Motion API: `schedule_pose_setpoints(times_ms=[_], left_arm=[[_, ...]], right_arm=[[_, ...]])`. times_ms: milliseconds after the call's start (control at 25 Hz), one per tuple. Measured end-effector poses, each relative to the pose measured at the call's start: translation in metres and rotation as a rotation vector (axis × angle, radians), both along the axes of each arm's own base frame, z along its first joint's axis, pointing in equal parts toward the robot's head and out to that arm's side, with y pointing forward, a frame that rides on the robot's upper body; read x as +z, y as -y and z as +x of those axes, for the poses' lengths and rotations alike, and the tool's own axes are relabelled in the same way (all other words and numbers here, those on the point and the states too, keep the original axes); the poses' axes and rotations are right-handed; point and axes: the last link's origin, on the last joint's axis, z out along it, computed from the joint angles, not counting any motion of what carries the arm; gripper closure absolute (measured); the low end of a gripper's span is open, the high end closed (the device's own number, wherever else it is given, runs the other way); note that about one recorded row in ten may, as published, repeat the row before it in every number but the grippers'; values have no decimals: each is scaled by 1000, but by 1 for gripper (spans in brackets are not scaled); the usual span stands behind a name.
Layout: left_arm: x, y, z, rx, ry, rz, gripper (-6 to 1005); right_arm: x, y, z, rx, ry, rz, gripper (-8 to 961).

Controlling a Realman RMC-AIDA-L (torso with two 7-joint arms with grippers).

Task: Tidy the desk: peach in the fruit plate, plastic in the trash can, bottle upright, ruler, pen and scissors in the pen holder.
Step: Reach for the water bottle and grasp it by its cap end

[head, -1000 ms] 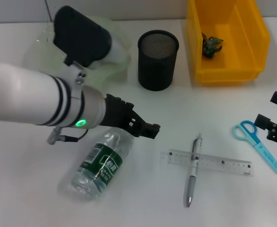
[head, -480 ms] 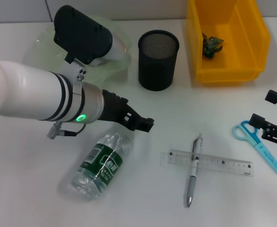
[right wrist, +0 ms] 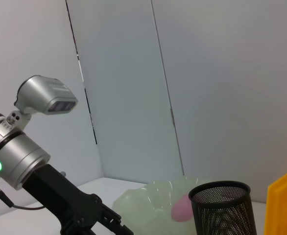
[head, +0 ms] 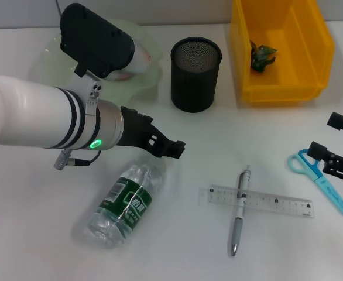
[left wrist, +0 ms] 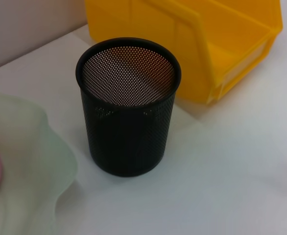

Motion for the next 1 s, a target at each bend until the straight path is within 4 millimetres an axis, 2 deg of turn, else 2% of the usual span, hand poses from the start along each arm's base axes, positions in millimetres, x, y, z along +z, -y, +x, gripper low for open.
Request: schedule_pose_setpoints(times_ms=[600,1000], left_arm=[[-2,-4,-1,10,20,24,183],[-9,4,-5,21,-1,-21,186]], right_arm=[[-1,5,1,-2,-11,-3,125],[-3,4,1,-5,-22,-6,125]])
